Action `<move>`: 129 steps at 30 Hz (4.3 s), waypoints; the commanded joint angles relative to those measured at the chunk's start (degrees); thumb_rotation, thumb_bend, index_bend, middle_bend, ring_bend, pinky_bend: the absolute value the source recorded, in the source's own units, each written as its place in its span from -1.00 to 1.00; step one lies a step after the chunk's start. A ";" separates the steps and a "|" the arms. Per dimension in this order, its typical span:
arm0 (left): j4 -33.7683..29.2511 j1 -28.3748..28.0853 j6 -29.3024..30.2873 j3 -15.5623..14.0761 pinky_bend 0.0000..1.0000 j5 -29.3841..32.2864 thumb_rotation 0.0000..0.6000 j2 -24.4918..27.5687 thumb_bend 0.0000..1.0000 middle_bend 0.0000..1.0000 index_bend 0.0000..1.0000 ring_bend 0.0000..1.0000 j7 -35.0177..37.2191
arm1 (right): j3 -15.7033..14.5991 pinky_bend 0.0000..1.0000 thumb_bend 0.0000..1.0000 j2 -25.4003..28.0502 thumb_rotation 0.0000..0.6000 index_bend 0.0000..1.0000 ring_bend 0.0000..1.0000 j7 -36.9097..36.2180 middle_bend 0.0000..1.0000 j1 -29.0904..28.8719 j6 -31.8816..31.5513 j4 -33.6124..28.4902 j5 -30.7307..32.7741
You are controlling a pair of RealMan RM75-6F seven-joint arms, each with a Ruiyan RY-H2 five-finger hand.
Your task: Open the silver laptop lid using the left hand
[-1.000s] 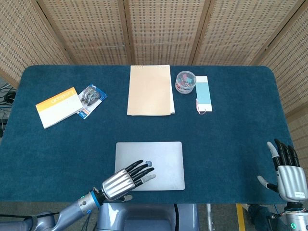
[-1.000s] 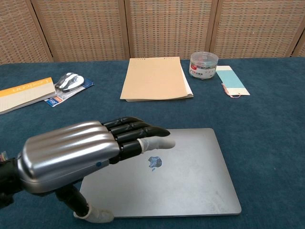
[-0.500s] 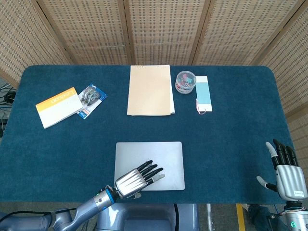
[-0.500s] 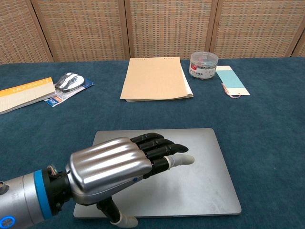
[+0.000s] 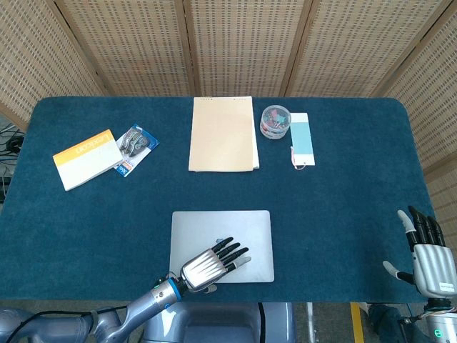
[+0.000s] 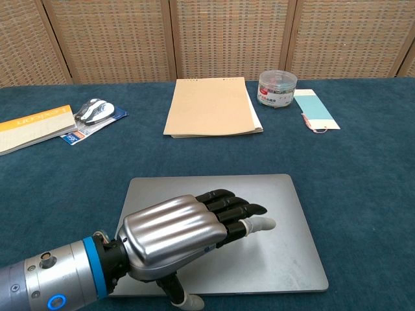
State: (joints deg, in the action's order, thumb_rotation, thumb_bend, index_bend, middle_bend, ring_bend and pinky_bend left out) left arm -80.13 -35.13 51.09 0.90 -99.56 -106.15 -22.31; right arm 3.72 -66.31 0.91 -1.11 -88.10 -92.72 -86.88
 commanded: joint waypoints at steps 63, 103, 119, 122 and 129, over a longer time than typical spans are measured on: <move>6.50 -3.83 8.35 5.08 -1.00 7.91 1.00 -4.82 -0.12 -1.00 -1.00 -1.00 -15.57 | -0.54 -1.00 -1.00 -0.03 1.00 -1.00 -1.00 -0.42 -1.00 -0.37 0.82 0.08 -0.22; 19.93 -13.51 9.45 15.96 -1.00 15.73 1.00 -9.03 -0.08 -1.00 -1.00 -1.00 -12.50 | -5.07 -0.74 0.19 -1.00 1.00 -0.70 -1.00 -14.23 -0.86 -19.36 21.31 6.76 -15.36; 16.78 -15.39 8.02 16.50 -1.00 19.55 1.00 -5.33 -0.09 -1.00 -1.00 -1.00 -12.27 | -2.84 -0.71 1.00 -6.35 1.00 -0.70 -0.97 -15.41 -0.86 -31.45 40.20 6.17 -6.29; 16.41 -15.58 8.14 16.14 -1.00 19.73 1.00 -4.96 -0.09 -1.00 -1.00 -1.00 -12.02 | -2.66 -0.71 1.00 -7.80 1.00 -0.70 -0.97 -14.16 -0.86 -32.29 41.70 7.40 -4.58; 15.68 -16.01 8.64 15.88 -1.00 19.86 1.00 -4.47 -0.09 -1.00 -1.00 -1.00 -12.13 | -2.06 -0.71 1.00 -10.12 1.00 -0.70 -0.97 -12.16 -0.86 -33.51 43.23 7.74 -2.18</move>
State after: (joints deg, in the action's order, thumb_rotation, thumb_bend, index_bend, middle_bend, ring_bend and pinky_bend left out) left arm -64.39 -51.09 59.67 16.81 -79.71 -110.67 -34.38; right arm 1.49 -75.96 -12.17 -34.26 -45.10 -85.04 -89.29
